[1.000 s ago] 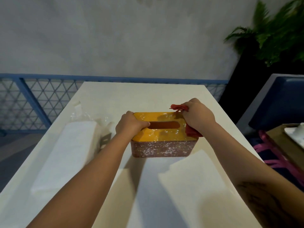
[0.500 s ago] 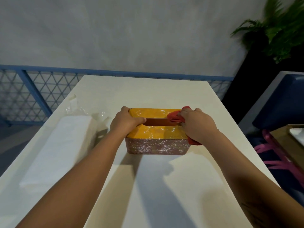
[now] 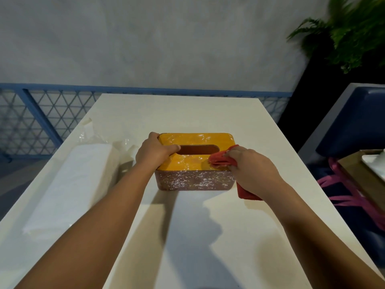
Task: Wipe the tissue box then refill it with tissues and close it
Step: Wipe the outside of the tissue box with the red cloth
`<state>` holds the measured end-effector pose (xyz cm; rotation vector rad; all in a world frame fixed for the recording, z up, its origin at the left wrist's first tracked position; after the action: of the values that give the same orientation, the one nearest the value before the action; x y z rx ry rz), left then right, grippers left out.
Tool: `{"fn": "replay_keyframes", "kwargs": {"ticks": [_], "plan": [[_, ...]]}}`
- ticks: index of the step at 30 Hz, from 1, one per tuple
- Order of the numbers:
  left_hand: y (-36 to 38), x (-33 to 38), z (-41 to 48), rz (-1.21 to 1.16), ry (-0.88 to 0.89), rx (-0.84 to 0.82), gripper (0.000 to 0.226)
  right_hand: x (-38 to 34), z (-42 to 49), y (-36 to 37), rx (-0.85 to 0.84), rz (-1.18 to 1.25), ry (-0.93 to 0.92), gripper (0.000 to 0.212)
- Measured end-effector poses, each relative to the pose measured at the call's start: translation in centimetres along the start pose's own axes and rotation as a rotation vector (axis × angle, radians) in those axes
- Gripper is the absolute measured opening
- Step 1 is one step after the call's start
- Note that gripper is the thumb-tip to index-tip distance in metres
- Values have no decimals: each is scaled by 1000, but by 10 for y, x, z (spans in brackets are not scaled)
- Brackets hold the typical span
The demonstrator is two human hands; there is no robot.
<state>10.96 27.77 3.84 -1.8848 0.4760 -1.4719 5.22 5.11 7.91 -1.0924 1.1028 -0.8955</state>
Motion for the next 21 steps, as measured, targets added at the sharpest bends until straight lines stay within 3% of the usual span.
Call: {"fn": "replay_keyframes", "kwargs": {"ticks": [4, 7, 9, 12, 17, 21], "plan": [[0, 1, -1, 20, 8, -4, 72, 8, -5, 1, -81, 255, 88, 24], [-1, 2, -2, 25, 13, -6, 73, 13, -5, -11, -194, 837, 169, 20], [-1, 2, -2, 29, 11, -4, 73, 18, 2, -22, -134, 1088, 265, 25], [-1, 2, -2, 31, 4, -5, 73, 30, 30, -27, 14, 934, 360, 18], [-1, 3, 0, 21, -23, -32, 75, 26, 65, -9, -30, 305, 248, 29], [-2, 3, 1, -19, -58, -67, 76, 24, 66, -2, 3, 132, 172, 35]]}}
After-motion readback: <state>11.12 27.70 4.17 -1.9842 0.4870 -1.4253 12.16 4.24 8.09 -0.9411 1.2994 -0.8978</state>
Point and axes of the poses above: each hand's wrist, its own z-axis towards the middle knuckle, its own y-axis out of the palm, x = y × z, the point moved 4 cm from there along z, towards the middle knuckle, and after that the axes turned 2 degrees about z, right-handed, at the moved point
